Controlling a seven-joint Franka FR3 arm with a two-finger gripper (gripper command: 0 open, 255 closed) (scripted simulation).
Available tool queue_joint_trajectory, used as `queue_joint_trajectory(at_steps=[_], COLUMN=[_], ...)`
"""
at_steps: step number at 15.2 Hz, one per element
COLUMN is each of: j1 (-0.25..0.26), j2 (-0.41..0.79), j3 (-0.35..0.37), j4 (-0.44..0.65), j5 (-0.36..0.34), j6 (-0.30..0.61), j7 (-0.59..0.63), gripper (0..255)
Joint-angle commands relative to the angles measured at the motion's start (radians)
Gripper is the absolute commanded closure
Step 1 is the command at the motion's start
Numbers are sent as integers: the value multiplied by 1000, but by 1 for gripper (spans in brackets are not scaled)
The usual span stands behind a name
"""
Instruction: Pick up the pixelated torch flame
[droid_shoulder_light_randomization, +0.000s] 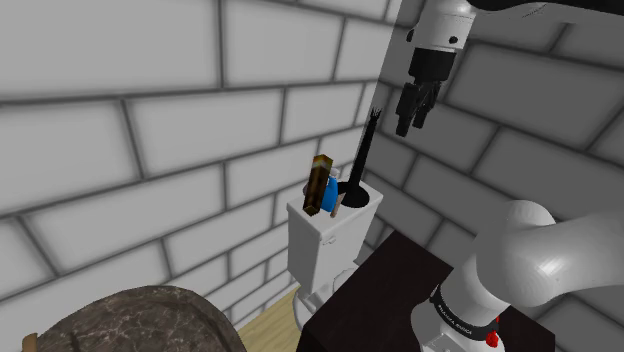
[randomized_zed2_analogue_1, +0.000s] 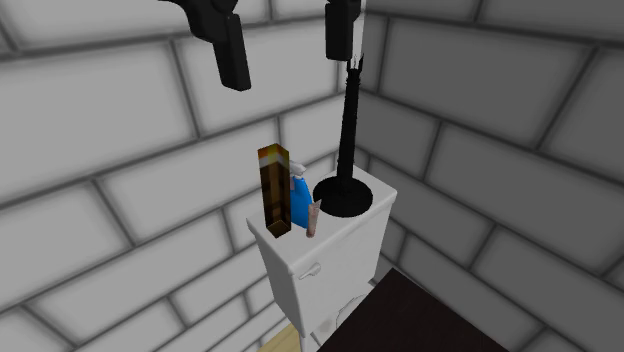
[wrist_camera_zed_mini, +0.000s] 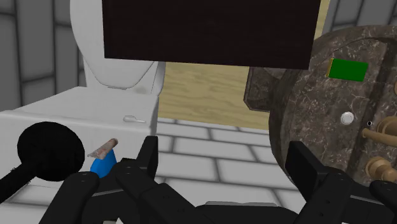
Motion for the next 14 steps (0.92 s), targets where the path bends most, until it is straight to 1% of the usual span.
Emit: queue_joint_trajectory(at_steps=[1,8,14], j1=[0,-11,-14], j2=[0,170,357], j3=[0,-81,-147], j4=[0,-34,-7], j5=[0,-44,-55], j6=[0,215,385], j7=[0,-85,-160], gripper=[0,0,0])
